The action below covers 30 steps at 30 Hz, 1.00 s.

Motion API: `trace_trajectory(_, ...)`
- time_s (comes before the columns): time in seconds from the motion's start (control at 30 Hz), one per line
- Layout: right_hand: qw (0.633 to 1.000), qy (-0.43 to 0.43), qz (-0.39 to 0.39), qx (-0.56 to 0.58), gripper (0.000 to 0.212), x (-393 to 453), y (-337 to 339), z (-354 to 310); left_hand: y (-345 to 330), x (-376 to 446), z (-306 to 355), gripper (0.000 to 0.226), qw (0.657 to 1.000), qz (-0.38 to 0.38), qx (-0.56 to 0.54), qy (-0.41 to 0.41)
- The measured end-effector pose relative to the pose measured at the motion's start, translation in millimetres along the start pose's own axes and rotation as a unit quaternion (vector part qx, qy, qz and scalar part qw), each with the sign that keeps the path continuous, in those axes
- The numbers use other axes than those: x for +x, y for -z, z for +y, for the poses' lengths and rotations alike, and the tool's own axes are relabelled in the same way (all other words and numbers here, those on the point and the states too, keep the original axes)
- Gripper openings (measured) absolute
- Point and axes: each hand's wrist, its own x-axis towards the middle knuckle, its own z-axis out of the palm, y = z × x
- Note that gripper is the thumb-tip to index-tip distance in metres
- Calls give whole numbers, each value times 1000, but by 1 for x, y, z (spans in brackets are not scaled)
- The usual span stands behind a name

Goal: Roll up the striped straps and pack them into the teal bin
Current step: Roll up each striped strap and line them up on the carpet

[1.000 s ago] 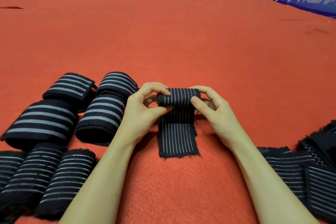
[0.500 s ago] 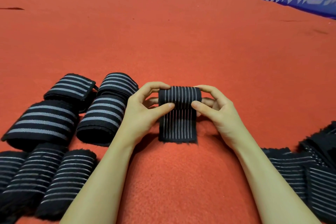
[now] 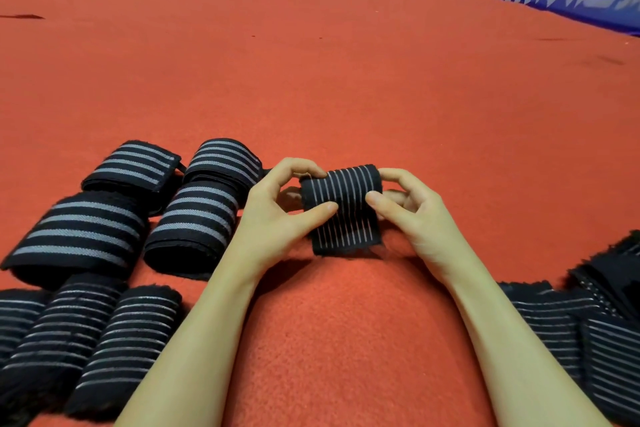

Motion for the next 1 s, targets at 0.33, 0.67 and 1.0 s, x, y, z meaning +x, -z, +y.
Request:
trace_trajectory(0.33,998,10,37,-52,13,6,-3,1,-9,2,-9,30,957,36,218,-188)
trace_trajectory(0.67,978,-1,28,-205,35,11,2,28,-6,-3,-22,32,921,-13,370,-118)
trace_trajectory(1.0,978,83,71,-178,24,11,-4,22,-15,4,-23,50,905,32,394,-158)
